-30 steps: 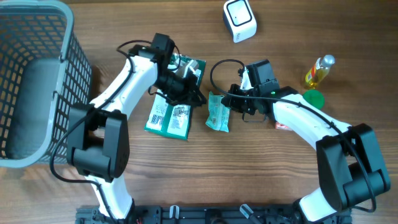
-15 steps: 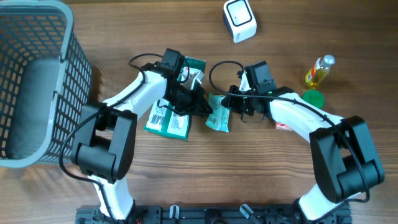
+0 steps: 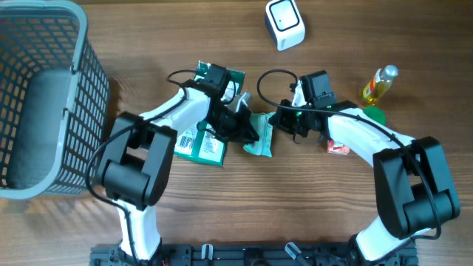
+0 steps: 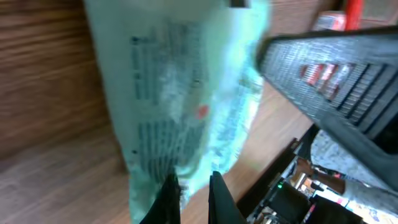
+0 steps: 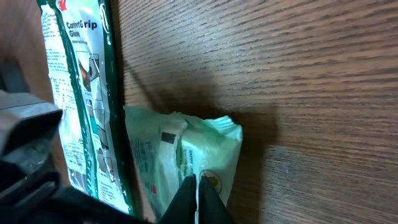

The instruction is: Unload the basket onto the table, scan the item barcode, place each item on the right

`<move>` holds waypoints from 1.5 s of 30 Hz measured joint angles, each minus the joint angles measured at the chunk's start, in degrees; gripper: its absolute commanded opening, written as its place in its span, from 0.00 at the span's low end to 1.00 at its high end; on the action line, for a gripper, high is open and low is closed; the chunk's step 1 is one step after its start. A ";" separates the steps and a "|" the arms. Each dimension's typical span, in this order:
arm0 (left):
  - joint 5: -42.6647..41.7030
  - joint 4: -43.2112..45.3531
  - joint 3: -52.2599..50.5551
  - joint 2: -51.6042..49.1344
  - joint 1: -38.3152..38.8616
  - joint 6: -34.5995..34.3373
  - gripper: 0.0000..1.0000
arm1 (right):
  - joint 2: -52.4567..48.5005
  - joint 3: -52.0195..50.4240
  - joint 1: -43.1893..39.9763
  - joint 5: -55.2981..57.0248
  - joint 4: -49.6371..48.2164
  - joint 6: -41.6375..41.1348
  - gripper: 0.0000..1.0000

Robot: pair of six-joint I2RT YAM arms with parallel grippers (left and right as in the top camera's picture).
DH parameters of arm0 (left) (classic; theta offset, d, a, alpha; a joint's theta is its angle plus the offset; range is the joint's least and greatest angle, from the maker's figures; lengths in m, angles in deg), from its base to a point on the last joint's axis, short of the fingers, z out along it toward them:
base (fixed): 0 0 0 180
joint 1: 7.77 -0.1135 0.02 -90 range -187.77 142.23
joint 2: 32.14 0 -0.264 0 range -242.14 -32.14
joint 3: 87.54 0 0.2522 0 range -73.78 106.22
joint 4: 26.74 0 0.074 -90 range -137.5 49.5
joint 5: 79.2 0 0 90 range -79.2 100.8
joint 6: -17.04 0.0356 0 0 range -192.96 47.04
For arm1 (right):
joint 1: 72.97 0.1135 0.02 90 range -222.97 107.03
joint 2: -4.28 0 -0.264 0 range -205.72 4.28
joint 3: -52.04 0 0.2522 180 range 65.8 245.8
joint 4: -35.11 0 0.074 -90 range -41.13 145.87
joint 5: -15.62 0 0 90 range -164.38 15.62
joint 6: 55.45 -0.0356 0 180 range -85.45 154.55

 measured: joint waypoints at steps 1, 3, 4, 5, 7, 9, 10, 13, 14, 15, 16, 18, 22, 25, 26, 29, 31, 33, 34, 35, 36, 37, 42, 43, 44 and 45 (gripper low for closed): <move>0.52 -0.02 0.00 -0.33 0.00 -0.17 0.04 | 0.00 0.00 0.00 0.00 0.00 0.00 0.04; 1.57 0.00 0.00 -0.57 0.00 -0.59 0.04 | 0.00 0.00 0.26 0.09 0.00 0.00 0.04; 1.77 0.00 0.00 -0.72 0.00 -0.83 0.04 | -0.11 0.00 0.52 0.44 -0.09 0.00 0.04; 1.81 0.04 0.02 -0.94 -0.02 -1.03 0.04 | -0.52 0.00 0.94 0.85 -0.22 0.00 0.04; 1.77 0.20 0.13 -1.44 -0.04 -1.27 0.04 | -2.14 0.07 1.64 2.14 -0.55 0.00 0.04; 2.21 0.15 0.22 -1.57 -0.04 -1.44 0.04 | -2.54 0.59 1.64 3.04 0.39 -0.92 0.04; 2.45 0.09 0.22 -1.57 -0.04 -1.44 0.04 | -2.54 0.87 1.68 3.69 1.22 -1.53 0.04; 4.96 -1.31 0.76 -1.57 0.00 -1.44 0.04 | -2.54 1.20 1.86 5.46 1.92 -2.49 0.04; 6.08 -1.70 0.90 -1.57 0.11 -1.44 0.04 | -2.54 1.20 1.86 5.84 1.88 -2.45 0.04; 6.93 -1.97 0.98 -1.57 0.17 -1.46 0.04 | -2.54 1.20 1.86 6.32 1.88 -2.43 0.04; 7.04 -1.97 0.98 -1.57 0.22 -1.44 0.04 | -2.54 1.20 1.86 7.04 1.95 -2.43 0.04; 8.44 -2.47 1.25 -1.55 0.37 -1.44 0.04 | -2.56 1.20 1.86 8.02 2.10 -2.43 0.04; 13.00 -7.37 2.34 -1.55 -0.39 -1.49 0.04 | -2.99 1.16 1.73 10.69 2.19 -2.40 0.04; 16.87 -8.63 3.85 -0.39 -1.60 -1.46 0.04 | -3.37 1.11 1.46 11.06 1.84 -2.40 0.04; 17.86 -8.17 4.55 0.55 -1.77 -1.46 0.04 | -3.37 1.11 1.46 11.17 1.79 -2.40 0.04; 18.88 -5.09 5.88 3.50 -1.77 -2.16 0.04 | -3.06 2.08 1.29 10.36 5.55 0.15 0.04; 18.93 -3.91 6.43 4.26 -1.77 -2.86 0.04 | -0.68 2.49 1.05 9.49 9.90 2.19 0.04; 18.88 -3.21 6.49 4.24 -1.77 -3.50 0.04 | 4.07 2.82 0.98 8.83 13.66 3.06 0.04; 18.69 -2.75 6.49 4.24 -1.77 -3.61 0.04 | 5.81 3.04 0.98 8.44 14.88 3.37 0.04; 18.38 -1.99 6.49 4.24 -1.77 -3.74 0.04 | 8.00 3.50 0.98 7.56 16.55 3.69 0.04; 18.18 -1.66 6.49 4.24 -1.77 -3.80 0.04 | 8.85 3.80 0.98 7.02 17.44 3.87 0.04; 17.84 -1.25 6.49 4.24 -1.77 -3.82 0.04 | 9.44 4.07 0.98 6.23 18.23 3.93 0.04; 14.53 1.05 6.49 4.09 -1.77 -4.07 0.04 | 9.18 2.80 0.98 4.02 18.80 4.09 0.04; 13.46 1.88 6.49 3.91 -1.77 -4.04 0.04 | 9.16 1.90 0.98 3.56 17.99 4.09 0.04; 12.09 2.69 6.49 3.48 -1.77 -4.07 0.04 | 9.11 1.49 0.98 3.21 17.75 4.07 0.04; 10.38 3.52 6.49 2.62 -1.77 -4.07 0.04 | 8.90 0.07 0.98 2.05 16.70 4.11 0.04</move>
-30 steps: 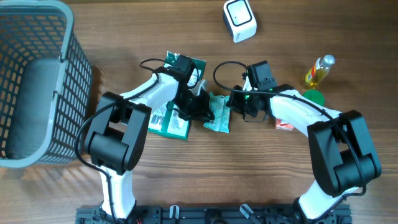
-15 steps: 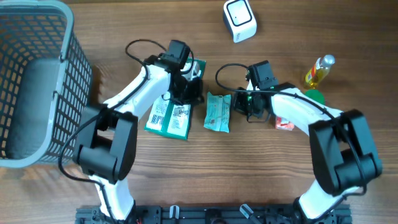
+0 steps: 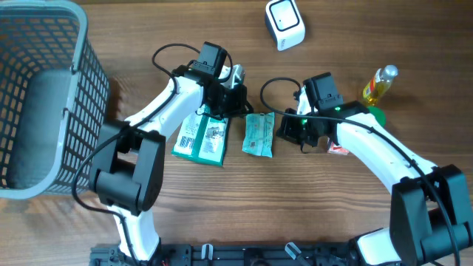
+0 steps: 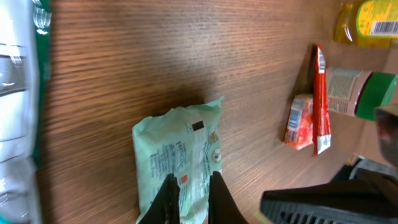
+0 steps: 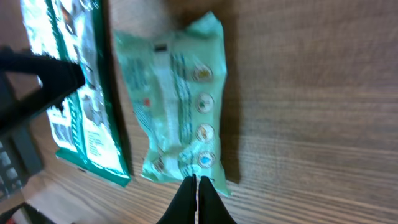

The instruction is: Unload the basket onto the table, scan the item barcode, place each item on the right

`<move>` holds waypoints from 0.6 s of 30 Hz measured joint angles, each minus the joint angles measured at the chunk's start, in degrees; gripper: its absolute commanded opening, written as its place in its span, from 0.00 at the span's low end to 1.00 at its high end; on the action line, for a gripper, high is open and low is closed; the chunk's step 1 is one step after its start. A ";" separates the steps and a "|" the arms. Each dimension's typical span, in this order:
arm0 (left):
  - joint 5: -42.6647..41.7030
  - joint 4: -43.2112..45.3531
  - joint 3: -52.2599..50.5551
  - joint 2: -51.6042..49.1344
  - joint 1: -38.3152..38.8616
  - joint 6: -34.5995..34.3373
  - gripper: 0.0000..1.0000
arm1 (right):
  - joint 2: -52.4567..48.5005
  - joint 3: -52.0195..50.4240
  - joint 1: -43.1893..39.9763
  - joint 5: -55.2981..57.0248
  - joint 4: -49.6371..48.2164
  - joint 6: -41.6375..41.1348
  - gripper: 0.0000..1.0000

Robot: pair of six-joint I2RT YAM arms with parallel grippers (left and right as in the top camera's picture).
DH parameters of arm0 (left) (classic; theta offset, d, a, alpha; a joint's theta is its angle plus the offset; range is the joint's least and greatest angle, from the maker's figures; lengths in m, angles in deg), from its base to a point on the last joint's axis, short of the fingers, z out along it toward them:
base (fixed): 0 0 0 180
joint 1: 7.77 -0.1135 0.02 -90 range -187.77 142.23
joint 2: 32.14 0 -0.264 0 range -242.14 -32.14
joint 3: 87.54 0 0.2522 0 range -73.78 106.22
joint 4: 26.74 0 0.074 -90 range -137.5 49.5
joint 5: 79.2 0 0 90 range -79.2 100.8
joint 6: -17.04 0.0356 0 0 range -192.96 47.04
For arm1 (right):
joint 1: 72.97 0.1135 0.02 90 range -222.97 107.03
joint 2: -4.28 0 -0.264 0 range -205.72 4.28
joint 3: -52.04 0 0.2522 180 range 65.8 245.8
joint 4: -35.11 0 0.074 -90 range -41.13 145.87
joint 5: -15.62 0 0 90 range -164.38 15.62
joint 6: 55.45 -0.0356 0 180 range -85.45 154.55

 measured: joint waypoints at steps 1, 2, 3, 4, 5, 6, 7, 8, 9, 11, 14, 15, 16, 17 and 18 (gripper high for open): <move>-1.14 0.39 0.00 -0.92 0.04 0.00 0.04 | -0.20 -0.61 0.00 -0.76 -1.11 0.00 0.04; -2.03 0.63 0.00 -1.73 0.11 -0.04 0.04 | -0.33 -0.92 0.00 -1.25 -1.62 0.02 0.04; -2.75 0.92 0.00 -2.62 0.11 -0.15 0.04 | -0.48 -1.16 0.00 -1.73 -2.19 0.02 0.04; -3.34 1.11 0.00 -3.37 0.11 -0.17 0.04 | -0.52 -1.36 0.00 -1.92 -2.71 0.00 0.04; -3.82 1.22 0.00 -4.28 0.11 -0.17 0.04 | -0.52 -1.70 0.00 -2.10 -3.54 -0.02 0.04; -4.02 1.27 0.00 -4.76 0.11 -0.17 0.04 | -0.52 -2.08 0.00 -2.12 -4.50 0.00 0.04; -4.46 1.44 0.00 -5.51 0.11 -0.17 0.04 | -0.52 -2.86 0.00 -2.16 -5.81 -0.07 0.04; -4.72 1.46 0.00 -5.92 0.11 -0.17 0.04 | -0.57 -3.50 0.00 -2.29 -6.64 -0.24 0.04; -5.07 1.66 0.00 -6.25 0.09 -0.17 0.04 | -0.79 -4.15 0.00 -2.36 -7.52 -0.28 0.04; -5.25 1.86 0.02 -6.45 0.15 -0.17 0.04 | -2.12 -4.63 0.13 -2.73 -9.25 -0.46 0.04; -5.38 2.12 0.02 -6.67 0.26 -0.17 0.04 | -4.83 -4.68 1.31 -4.11 -13.16 -0.48 0.04; -5.49 2.25 0.02 -6.67 0.31 -0.17 0.04 | -5.29 -4.68 1.70 -4.48 -13.86 -0.48 0.04; -5.49 2.27 0.09 -6.67 0.37 -0.15 0.04 | -5.73 -4.68 2.23 -4.87 -14.38 -0.48 0.04; -5.49 2.32 0.13 -6.67 0.48 -0.15 0.04 | -6.01 -4.68 2.73 -5.31 -14.86 -0.48 0.04; -5.46 2.29 0.13 -6.67 0.59 -0.17 0.04 | -6.08 -4.68 2.91 -5.53 -15.02 -0.48 0.04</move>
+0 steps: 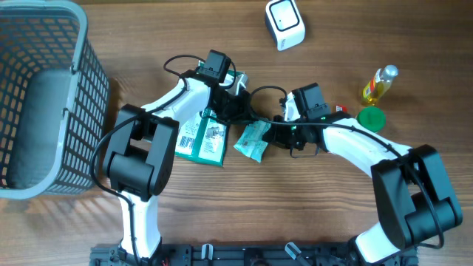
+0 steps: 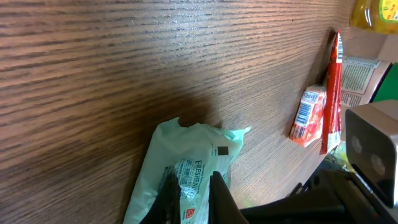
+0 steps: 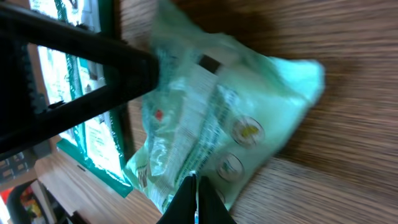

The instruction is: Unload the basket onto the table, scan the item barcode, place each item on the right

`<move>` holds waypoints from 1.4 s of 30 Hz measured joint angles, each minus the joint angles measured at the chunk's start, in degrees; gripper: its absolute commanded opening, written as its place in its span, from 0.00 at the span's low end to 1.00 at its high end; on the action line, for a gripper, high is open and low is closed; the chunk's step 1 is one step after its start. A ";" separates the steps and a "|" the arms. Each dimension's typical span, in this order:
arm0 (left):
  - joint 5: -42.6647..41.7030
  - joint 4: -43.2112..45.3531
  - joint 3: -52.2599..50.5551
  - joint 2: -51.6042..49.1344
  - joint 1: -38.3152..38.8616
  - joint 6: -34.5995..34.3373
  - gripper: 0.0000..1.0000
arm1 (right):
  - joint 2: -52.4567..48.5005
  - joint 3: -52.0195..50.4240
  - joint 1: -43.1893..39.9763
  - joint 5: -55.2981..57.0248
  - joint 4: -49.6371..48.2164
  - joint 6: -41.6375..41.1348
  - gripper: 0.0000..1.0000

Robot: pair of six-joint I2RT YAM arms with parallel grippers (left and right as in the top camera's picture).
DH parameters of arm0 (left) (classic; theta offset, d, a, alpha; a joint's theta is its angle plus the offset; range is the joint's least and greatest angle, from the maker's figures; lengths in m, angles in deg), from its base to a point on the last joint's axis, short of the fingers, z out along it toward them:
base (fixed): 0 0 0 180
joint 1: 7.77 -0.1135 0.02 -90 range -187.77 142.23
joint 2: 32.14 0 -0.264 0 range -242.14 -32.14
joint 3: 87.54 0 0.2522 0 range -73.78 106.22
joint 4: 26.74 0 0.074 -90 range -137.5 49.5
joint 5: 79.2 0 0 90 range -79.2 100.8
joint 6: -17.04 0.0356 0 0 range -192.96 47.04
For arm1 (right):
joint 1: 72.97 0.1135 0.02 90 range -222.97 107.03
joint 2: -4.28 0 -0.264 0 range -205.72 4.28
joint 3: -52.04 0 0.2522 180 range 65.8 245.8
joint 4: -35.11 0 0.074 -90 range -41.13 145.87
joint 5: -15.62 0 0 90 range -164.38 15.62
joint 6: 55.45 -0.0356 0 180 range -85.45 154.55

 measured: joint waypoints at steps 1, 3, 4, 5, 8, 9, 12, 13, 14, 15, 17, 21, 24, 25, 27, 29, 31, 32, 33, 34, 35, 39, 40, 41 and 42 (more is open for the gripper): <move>0.00 -0.07 0.00 0.00 0.04 0.00 0.04 | 0.00 0.00 0.00 -0.26 0.09 0.00 0.04; 0.02 -0.42 0.04 -0.02 0.07 0.02 0.04 | 0.02 0.00 -0.17 -1.16 0.81 0.00 0.04; 0.22 -0.61 0.04 -0.04 0.07 0.02 0.04 | 0.22 0.00 -0.35 -1.46 1.51 0.00 0.04; 0.42 -0.66 0.04 -0.04 0.11 0.00 0.04 | 0.59 0.00 -0.39 -1.51 1.95 0.02 0.04; 1.31 -0.72 0.11 -0.04 0.22 0.00 0.04 | 4.04 0.07 -0.39 -2.58 2.25 0.02 0.04; 1.44 -0.72 0.15 -0.04 0.26 0.00 0.04 | 4.48 0.15 -0.02 -2.82 2.23 0.00 0.04; 1.53 -0.74 0.15 -0.04 0.26 0.00 0.04 | 4.61 0.22 3.39 -2.78 2.23 -0.96 0.04; 1.57 -0.74 0.15 -0.04 0.26 0.02 0.04 | 4.61 0.22 4.59 -2.43 2.21 -1.64 0.04; 1.64 -0.76 0.15 -0.04 0.26 0.00 0.04 | 4.59 0.22 5.90 -1.62 2.27 -2.43 0.04; 1.73 -0.92 0.15 -0.04 0.26 0.02 0.04 | 4.59 0.22 6.99 -0.33 2.29 -3.34 0.04; 1.77 -1.01 0.20 -0.04 0.26 0.00 0.04 | 4.26 0.22 8.37 2.21 2.97 -4.85 0.04; 1.92 -1.81 0.33 -0.04 0.26 0.00 0.04 | 2.43 0.22 9.16 6.32 4.46 -6.32 0.04; 1.90 -2.19 0.37 -0.04 0.26 0.02 0.04 | 1.03 0.33 9.18 7.96 5.55 -6.56 0.04; 1.90 -2.27 0.37 -0.04 0.26 0.00 0.04 | 0.90 0.46 9.16 8.50 6.47 -6.62 0.04; 1.90 -2.47 0.37 -0.04 0.26 0.00 0.04 | 0.83 0.63 9.14 10.51 8.87 -6.75 0.04; 1.92 -2.60 0.37 -0.04 0.26 0.00 0.03 | 0.83 0.66 8.74 11.50 9.68 -6.73 0.04; 2.19 -2.69 0.37 -0.04 0.26 0.00 0.04 | 0.83 0.66 7.34 12.00 10.56 -6.69 0.04; 2.45 -2.73 0.37 -0.04 0.26 0.00 0.04 | 0.83 0.66 6.58 12.22 10.82 -6.45 0.04; 2.82 -2.84 0.37 -0.04 0.28 0.00 0.04 | 0.83 0.66 5.90 12.57 10.93 -6.01 0.04; 3.04 -2.86 0.39 -0.04 0.28 0.00 0.04 | 0.83 0.66 5.53 12.72 10.93 -5.81 0.04; 3.37 -2.89 0.48 -0.04 0.33 0.00 0.04 | 0.83 0.66 5.20 12.94 10.93 -5.60 0.04; 4.09 -2.89 0.63 -0.02 0.46 0.00 0.04 | 0.83 0.66 4.94 13.22 10.93 -4.94 0.04; 4.11 -2.89 0.63 -0.04 0.48 0.00 0.04 | 0.83 0.66 4.94 13.14 10.93 -4.92 0.04; 4.13 -2.89 0.63 -0.04 0.48 0.00 0.04 | 0.83 0.66 4.94 12.72 10.93 -4.90 0.04; 4.15 -2.86 0.63 -0.04 0.48 0.00 0.04 | 0.83 0.66 4.90 12.00 10.93 -4.90 0.04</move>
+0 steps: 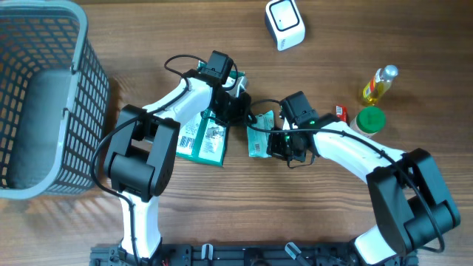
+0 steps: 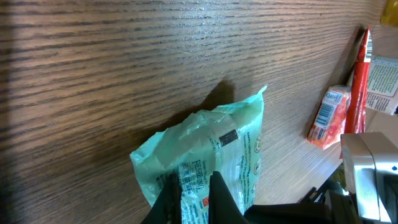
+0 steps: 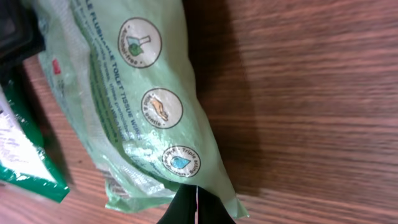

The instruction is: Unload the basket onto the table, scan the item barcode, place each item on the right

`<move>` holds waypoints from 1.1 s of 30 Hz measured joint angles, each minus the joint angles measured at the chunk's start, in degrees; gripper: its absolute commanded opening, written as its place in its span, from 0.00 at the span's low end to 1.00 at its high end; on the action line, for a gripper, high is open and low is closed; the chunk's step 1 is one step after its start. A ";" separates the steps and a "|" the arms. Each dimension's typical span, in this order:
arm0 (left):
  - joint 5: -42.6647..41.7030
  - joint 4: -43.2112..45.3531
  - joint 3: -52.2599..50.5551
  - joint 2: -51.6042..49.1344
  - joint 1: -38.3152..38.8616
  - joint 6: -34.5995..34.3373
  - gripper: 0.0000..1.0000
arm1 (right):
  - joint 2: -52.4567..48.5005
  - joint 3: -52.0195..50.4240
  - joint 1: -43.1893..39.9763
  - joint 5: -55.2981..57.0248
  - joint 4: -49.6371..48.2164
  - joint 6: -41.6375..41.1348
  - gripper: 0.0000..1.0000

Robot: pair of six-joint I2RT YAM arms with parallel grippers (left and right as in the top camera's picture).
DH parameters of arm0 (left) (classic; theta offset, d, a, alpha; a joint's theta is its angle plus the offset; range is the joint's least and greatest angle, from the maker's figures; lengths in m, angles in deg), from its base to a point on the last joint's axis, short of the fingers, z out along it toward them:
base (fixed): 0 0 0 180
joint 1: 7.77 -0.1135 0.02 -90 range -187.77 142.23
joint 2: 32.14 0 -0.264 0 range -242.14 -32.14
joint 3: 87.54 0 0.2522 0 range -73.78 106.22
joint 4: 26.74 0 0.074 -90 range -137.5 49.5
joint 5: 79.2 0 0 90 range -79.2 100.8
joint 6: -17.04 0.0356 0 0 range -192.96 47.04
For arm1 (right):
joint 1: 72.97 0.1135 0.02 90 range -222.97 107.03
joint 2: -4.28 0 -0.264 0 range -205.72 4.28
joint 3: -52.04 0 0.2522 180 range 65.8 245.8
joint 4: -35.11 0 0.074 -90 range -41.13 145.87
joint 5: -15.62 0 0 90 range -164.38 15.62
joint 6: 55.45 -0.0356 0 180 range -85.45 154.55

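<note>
A pale green tissue pack (image 1: pixel 260 134) lies on the wooden table (image 1: pixel 310 214) between my two arms; it also fills the left wrist view (image 2: pixel 211 155) and the right wrist view (image 3: pixel 130 93). The left gripper (image 2: pixel 191 179) is shut, its tips resting on the pack's printed face from the upper left. From the right side the right gripper (image 3: pixel 196 191) is shut too, tips pressed against the pack's sealed end. In the overhead view the left gripper (image 1: pixel 238 114) and right gripper (image 1: pixel 275 140) flank the pack. The white scanner (image 1: pixel 284 24) stands at the far edge.
A grey mesh basket (image 1: pixel 44 103) fills the left side. A dark green and white glove packet (image 1: pixel 201 138) lies just left of the tissue pack. To the right stand a yellow bottle (image 1: pixel 379 83), a green-lidded jar (image 1: pixel 369 118) and a red sachet (image 1: pixel 340 112).
The tissue pack was tilted with its lower end to the left; now it lies straight, slightly further right. The right gripper has shifted left onto its end. The left gripper has hardly moved.
First both grippers were shut and close against the pack beside the glove packet. Then both had drawn away and the pack lay flat and straight. Then both were back at it and it was skewed. Now it lies straight again between them.
</note>
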 measured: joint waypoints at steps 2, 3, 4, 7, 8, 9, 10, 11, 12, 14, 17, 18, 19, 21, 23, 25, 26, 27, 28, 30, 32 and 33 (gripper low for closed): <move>0.26 0.02 0.00 0.02 0.02 0.00 0.04 | 0.00 0.00 -0.28 -1.81 0.02 0.02 0.04; 0.37 0.04 0.00 0.00 0.13 0.00 0.04 | 0.11 0.00 -0.33 -2.32 0.04 0.11 0.04; 0.48 0.09 0.00 0.02 0.15 0.00 0.04 | 0.52 0.00 -0.33 -3.15 0.15 0.15 0.04; 0.83 0.17 0.00 0.02 0.15 0.00 0.04 | 3.02 0.00 -0.33 -5.29 -1.44 0.87 0.04; 0.87 0.17 0.00 0.00 0.15 0.00 0.04 | 3.69 0.04 -0.33 -5.99 -2.82 1.49 0.04; 0.90 0.20 0.00 0.02 0.15 0.00 0.04 | 4.02 0.11 -0.33 -6.38 -3.50 1.84 0.04; 1.01 0.20 0.00 0.02 0.15 0.00 0.04 | 4.11 0.13 -0.33 -6.67 -4.02 2.01 0.04; 1.03 0.20 0.00 0.02 0.15 0.00 0.04 | 4.11 0.13 -0.33 -7.02 -4.52 2.32 0.04; 1.03 0.20 0.00 0.00 0.15 0.00 0.04 | 4.11 0.13 -0.33 -7.08 -4.61 2.34 0.04; 1.07 0.20 0.00 0.00 0.15 0.00 0.04 | 4.11 0.13 -0.33 -7.06 -5.33 2.36 0.04; 1.22 0.20 0.00 0.02 0.15 0.00 0.04 | 4.11 0.13 -0.24 -7.04 -6.14 2.36 0.04; 1.22 0.20 0.00 0.00 0.15 0.00 0.04 | 4.11 0.13 -0.15 -7.02 -6.29 2.34 0.04; 1.25 0.20 0.00 0.00 0.15 0.00 0.04 | 4.11 0.13 0.35 -6.99 -6.60 2.34 0.04; 1.25 0.20 0.00 0.00 0.15 0.00 0.04 | 3.91 0.13 1.33 -6.97 -7.65 2.32 0.04; 1.25 0.22 0.00 0.02 0.15 0.00 0.04 | 3.13 0.13 2.43 -6.75 -8.85 2.25 0.04; 1.25 0.20 0.00 0.02 0.15 0.00 0.04 | 1.66 0.13 3.30 -5.40 -8.98 1.40 0.04; 1.27 0.20 0.00 0.00 0.15 0.00 0.04 | 0.81 0.13 3.37 -4.68 -8.85 0.70 0.04; 1.25 0.20 0.00 0.00 0.15 0.00 0.04 | 0.00 0.13 3.34 -4.37 -9.03 0.31 0.04; 1.25 0.17 0.00 0.02 0.15 0.00 0.04 | -1.03 0.20 3.34 -4.35 -9.38 0.02 0.04; 1.27 0.04 0.00 0.02 0.15 0.00 0.04 | -2.54 0.57 3.37 -4.68 -9.68 -0.68 0.04; 1.46 0.00 0.00 0.00 0.15 0.00 0.04 | -3.89 1.70 3.39 -5.70 -8.26 -1.73 0.04; 1.46 -0.02 0.00 0.02 0.15 0.00 0.04 | -4.26 2.12 3.39 -6.14 -7.54 -2.12 0.04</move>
